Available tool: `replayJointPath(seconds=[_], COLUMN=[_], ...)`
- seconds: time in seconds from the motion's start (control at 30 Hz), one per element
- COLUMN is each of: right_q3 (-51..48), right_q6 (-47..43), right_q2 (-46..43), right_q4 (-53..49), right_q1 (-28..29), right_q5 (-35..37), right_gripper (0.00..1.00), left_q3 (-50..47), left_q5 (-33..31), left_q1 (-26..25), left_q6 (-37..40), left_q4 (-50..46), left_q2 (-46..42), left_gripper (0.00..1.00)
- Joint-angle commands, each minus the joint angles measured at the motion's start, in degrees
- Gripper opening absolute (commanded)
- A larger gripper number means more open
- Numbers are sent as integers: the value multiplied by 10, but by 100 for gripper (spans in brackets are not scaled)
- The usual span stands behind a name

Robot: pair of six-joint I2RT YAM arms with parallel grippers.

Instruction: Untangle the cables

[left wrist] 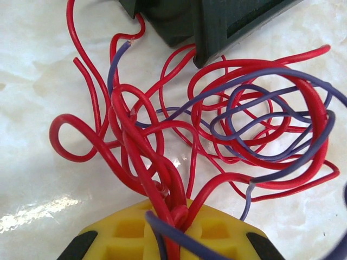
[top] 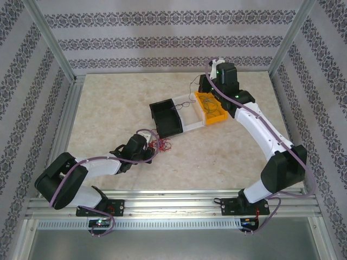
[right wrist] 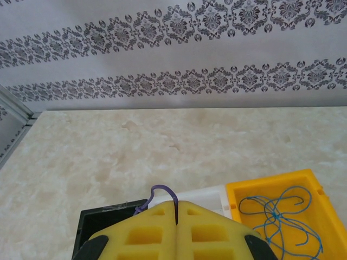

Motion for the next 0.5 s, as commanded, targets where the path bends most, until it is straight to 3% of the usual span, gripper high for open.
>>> replayJointPath(seconds=[0.0,0.37,0.47], right_q3=[-4,-2,16], right_q6=[7,55,67], right_q2=[8,148,184], right_q4=[28,-13,-29], right_q1=[13,51,51], right_q5=[21,79,60], right_gripper=[0,0,6], left_q3=[-4,14,11], left_q5=[-9,73,80], left_q1=[-6,-7,-8], left_q6=[3,31,32], left_q4=[-6,-31,-33], left_q2=[-10,-20,-29], left_gripper=[0,0,0])
